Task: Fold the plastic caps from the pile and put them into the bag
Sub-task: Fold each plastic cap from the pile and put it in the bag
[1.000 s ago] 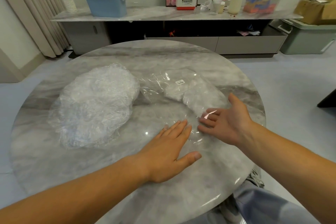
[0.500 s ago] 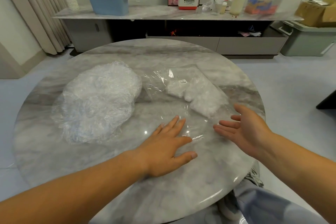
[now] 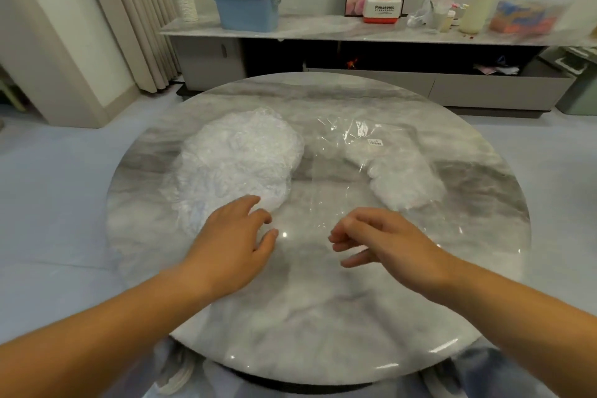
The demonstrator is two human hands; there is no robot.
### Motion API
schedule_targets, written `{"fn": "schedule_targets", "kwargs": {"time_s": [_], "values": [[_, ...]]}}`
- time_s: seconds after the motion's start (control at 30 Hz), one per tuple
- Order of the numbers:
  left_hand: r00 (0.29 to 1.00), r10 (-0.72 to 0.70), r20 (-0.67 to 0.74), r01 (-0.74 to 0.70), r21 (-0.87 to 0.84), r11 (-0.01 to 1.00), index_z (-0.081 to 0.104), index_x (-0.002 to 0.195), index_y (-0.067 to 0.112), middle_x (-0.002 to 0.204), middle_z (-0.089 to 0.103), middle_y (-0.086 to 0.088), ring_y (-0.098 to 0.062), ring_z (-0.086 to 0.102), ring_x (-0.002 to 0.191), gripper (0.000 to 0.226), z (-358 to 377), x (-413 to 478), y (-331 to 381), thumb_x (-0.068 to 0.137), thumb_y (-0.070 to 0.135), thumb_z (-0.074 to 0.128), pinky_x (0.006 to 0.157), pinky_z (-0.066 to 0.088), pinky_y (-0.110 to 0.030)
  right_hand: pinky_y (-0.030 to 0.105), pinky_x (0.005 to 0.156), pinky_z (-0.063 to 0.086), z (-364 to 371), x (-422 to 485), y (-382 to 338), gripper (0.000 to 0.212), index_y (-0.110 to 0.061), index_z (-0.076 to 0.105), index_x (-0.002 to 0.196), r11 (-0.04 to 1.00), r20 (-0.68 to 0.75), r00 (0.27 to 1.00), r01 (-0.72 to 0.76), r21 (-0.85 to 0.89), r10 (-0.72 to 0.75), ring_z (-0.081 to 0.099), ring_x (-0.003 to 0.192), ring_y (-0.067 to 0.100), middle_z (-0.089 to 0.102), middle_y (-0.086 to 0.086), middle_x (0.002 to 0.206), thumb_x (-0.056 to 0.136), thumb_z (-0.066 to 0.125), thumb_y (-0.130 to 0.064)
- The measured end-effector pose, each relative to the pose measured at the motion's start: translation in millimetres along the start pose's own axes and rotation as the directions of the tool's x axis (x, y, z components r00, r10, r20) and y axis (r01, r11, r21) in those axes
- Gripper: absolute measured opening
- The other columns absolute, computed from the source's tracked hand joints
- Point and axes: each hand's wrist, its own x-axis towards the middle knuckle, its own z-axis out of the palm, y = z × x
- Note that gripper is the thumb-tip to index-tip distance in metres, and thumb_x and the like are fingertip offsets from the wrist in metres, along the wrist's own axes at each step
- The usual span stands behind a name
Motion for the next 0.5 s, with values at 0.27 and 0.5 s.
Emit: {"fn": "schedule_targets", "kwargs": {"time_s": [0.27,0.5], "values": [[0.986,-0.09,0.138,0.073,0.124,0.99,0.042,0.149,0.019,0.167,0.016,-0.007,-0.021,0.014,0.153,0.057,-1.0,-24.0,-36.5,0.104,0.053,0.032,0.122,0.009,-0.03,0.03,0.118,0.017,44.0,15.2,22.1,0.072,-0.041,0.059,0.134,0.485,0.277,0.934,0.353,-0.8,-0.223,0.011,0.148,0.009,0.021,-0.014,0.165,0.088,0.015,-0.074],[0.998,-0.009,0.059,0.003,0.102,0.995,0.052,0.135,0.022,0.16,0.028,-0.006,-0.024,0.023,0.149,0.048,5.2,-19.2,-40.8,0.102,0.054,0.037,0.117,0.02,-0.032,0.045,0.118,0.008,54.2,30.5,26.6,0.057,-0.033,0.07,0.118,0.246,0.314,0.883,0.41,-0.878,-0.348,0.033,0.149,0.026,0.053,-0.002,0.149,0.098,0.028,-0.065]]}}
